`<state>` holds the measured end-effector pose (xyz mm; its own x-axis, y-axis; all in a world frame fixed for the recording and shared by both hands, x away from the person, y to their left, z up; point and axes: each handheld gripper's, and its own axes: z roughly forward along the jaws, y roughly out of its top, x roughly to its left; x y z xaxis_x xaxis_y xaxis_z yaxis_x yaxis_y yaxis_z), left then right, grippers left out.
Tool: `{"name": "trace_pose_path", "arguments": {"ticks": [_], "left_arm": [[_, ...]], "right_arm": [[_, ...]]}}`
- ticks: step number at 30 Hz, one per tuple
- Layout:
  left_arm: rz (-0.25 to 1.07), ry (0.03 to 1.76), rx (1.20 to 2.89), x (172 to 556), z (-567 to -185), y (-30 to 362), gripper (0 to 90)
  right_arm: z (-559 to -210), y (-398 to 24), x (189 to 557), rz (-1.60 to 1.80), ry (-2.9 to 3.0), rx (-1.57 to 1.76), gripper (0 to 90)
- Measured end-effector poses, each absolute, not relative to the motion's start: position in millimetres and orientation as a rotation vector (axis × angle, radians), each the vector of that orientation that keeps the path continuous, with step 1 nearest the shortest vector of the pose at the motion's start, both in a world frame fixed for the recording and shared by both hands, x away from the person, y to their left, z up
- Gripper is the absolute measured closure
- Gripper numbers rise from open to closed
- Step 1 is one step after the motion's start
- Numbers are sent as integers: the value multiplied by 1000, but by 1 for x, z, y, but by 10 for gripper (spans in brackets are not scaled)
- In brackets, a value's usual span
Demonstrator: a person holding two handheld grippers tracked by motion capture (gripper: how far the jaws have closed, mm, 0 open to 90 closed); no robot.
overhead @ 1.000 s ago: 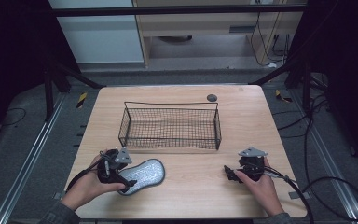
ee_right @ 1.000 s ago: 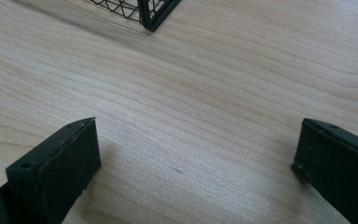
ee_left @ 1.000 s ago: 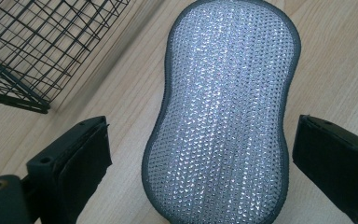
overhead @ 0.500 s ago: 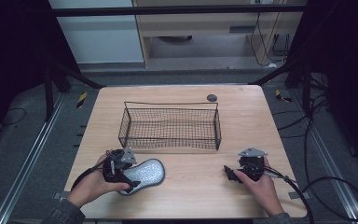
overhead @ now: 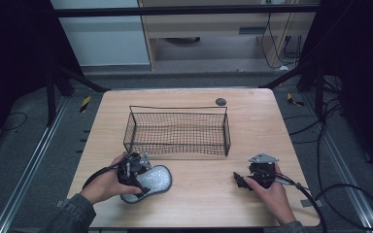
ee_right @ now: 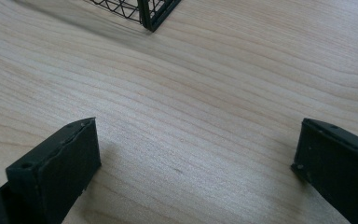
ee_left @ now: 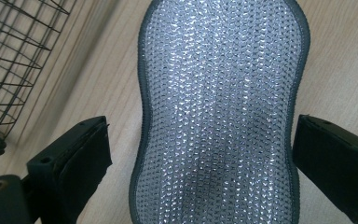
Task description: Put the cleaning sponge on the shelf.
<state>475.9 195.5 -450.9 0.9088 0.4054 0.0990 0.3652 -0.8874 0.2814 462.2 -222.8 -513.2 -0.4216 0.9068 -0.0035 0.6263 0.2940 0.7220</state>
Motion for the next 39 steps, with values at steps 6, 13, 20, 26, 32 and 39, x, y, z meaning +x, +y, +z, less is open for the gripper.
{"name": "trace_pose_path", "arguments": {"ticks": [6, 13, 20, 26, 32, 39], "left_arm": [[208, 580, 2824, 477, -457, 194, 39], [192, 582, 2827, 479, -466, 192, 24], [172, 561, 2831, 478, -468, 188, 32], [159, 570, 2834, 479, -472, 189, 26], [136, 585, 2835, 483, -478, 191, 11], [109, 605, 2802, 486, -480, 195, 27]], "right_arm": [[-513, -223, 462, 917, 2154, 1372, 4], [-513, -223, 462, 917, 2154, 1372, 4], [-513, -223, 462, 916, 2154, 1373, 4], [-513, -223, 462, 916, 2154, 1373, 4], [-513, -223, 462, 917, 2154, 1373, 4], [-513, -223, 462, 917, 2156, 1371, 4]]}}
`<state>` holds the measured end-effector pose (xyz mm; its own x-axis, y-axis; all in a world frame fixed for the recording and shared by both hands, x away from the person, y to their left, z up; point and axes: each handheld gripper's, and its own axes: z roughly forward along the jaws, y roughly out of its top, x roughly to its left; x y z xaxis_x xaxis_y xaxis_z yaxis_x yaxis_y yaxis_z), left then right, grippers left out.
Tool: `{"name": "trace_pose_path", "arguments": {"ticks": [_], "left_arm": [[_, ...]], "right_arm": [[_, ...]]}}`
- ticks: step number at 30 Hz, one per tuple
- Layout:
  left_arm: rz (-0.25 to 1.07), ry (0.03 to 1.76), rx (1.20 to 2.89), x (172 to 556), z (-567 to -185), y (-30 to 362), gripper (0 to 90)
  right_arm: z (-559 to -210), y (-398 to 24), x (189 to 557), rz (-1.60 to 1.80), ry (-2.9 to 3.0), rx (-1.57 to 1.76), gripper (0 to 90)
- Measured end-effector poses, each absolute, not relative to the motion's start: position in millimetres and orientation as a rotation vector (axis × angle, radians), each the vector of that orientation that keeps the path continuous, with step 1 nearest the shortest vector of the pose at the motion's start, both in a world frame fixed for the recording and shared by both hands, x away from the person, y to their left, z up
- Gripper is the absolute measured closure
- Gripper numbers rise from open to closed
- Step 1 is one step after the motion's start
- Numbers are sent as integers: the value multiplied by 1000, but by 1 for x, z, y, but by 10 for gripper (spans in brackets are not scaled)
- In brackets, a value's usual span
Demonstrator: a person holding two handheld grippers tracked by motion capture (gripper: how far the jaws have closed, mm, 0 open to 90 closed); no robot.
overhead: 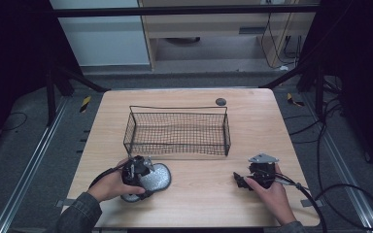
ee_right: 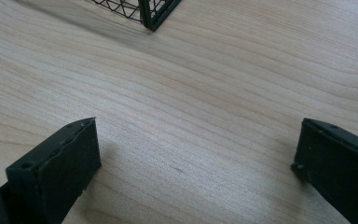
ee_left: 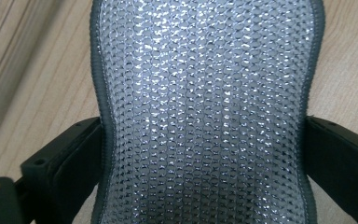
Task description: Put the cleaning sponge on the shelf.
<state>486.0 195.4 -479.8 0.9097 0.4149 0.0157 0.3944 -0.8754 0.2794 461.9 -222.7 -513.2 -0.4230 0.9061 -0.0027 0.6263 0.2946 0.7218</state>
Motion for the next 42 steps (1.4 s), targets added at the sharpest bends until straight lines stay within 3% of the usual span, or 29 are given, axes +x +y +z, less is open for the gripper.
{"name": "trace_pose_path", "arguments": {"ticks": [18, 42], "left_arm": [[131, 565, 2827, 482, -474, 193, 138], [283, 460, 2799, 475, -429, 195, 151]], "right_arm": [[-513, -223, 462, 918, 2156, 1371, 4], [-513, -223, 462, 918, 2157, 1371, 4]]}}
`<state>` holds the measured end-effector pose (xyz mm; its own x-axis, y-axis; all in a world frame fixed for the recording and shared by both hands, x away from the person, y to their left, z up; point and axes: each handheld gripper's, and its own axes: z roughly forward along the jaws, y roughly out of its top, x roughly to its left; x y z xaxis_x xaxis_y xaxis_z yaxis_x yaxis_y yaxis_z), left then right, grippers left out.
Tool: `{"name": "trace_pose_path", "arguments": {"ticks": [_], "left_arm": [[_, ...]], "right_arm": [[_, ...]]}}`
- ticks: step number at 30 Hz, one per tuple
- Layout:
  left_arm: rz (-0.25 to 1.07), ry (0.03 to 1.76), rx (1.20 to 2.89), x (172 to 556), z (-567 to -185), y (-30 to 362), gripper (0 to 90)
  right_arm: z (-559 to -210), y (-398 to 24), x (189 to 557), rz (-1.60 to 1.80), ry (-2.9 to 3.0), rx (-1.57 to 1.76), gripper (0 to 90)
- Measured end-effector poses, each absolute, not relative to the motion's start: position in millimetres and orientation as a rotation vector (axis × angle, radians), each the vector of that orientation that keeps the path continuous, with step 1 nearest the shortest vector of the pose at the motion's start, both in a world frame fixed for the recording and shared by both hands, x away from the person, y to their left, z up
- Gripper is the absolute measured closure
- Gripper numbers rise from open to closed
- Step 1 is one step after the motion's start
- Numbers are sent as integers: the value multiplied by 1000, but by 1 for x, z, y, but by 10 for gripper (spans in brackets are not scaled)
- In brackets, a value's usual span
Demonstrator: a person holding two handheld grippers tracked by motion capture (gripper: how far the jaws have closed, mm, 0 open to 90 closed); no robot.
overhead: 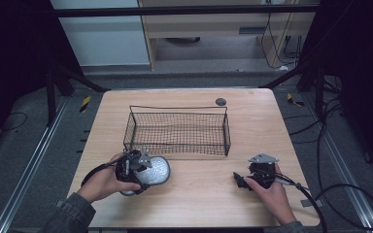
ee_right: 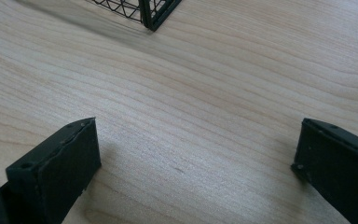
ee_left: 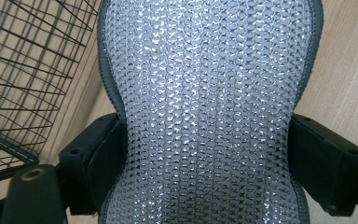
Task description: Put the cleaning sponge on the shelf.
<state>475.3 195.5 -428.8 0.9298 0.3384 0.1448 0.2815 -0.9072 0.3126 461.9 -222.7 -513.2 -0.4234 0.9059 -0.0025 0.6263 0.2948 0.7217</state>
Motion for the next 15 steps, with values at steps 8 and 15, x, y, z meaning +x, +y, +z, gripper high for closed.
{"name": "trace_pose_path", "arguments": {"ticks": [8, 15], "left_arm": [[316, 430, 2818, 476, -419, 197, 153], [355, 411, 2825, 480, -410, 196, 153]], "right_arm": [[-513, -223, 462, 918, 2157, 1371, 4], [-513, -223, 462, 918, 2156, 1371, 4]]}}
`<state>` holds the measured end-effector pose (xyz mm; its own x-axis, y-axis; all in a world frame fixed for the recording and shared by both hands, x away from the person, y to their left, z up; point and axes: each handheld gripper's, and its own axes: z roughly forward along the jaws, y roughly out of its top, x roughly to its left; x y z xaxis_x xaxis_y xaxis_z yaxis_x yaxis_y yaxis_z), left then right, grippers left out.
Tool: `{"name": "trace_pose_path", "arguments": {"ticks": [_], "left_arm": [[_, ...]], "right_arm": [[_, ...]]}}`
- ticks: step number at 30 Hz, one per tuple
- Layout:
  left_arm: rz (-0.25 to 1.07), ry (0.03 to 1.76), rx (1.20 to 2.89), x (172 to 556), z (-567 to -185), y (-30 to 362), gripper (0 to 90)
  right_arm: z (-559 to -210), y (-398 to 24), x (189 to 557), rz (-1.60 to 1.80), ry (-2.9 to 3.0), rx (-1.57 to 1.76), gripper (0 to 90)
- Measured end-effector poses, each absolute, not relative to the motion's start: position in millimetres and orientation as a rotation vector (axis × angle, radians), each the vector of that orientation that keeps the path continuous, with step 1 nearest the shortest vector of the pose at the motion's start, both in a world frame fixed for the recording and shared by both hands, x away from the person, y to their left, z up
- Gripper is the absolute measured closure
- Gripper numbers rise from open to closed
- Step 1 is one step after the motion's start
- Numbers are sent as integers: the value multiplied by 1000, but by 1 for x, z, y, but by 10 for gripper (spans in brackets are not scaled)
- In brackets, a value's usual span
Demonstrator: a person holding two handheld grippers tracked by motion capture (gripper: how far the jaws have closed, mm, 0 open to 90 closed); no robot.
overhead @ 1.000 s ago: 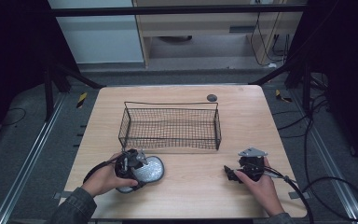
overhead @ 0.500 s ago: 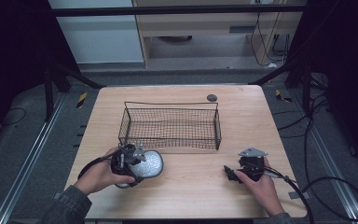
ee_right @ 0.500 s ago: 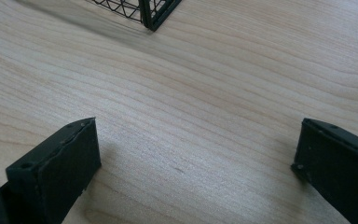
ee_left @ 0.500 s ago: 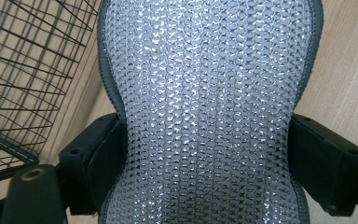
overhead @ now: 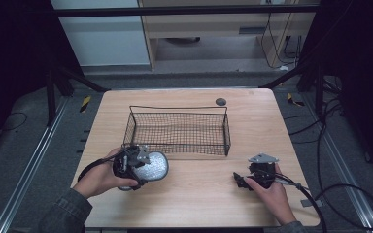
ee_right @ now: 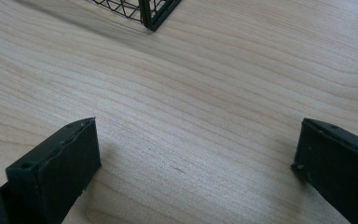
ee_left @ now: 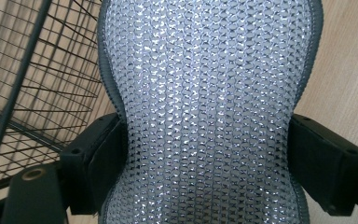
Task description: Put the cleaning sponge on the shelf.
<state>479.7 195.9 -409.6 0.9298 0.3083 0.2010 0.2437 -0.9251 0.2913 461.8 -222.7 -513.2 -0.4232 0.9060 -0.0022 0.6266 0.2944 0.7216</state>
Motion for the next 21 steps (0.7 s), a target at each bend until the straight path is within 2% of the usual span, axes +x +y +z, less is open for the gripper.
{"name": "trace_pose_path", "arguments": {"ticks": [12, 21], "left_arm": [[404, 401, 2816, 488, -391, 196, 153], [495, 371, 2823, 501, -369, 197, 153]], "right_arm": [[-513, -223, 462, 917, 2157, 1371, 4], [-513, -223, 462, 917, 2157, 1371, 4]]}}
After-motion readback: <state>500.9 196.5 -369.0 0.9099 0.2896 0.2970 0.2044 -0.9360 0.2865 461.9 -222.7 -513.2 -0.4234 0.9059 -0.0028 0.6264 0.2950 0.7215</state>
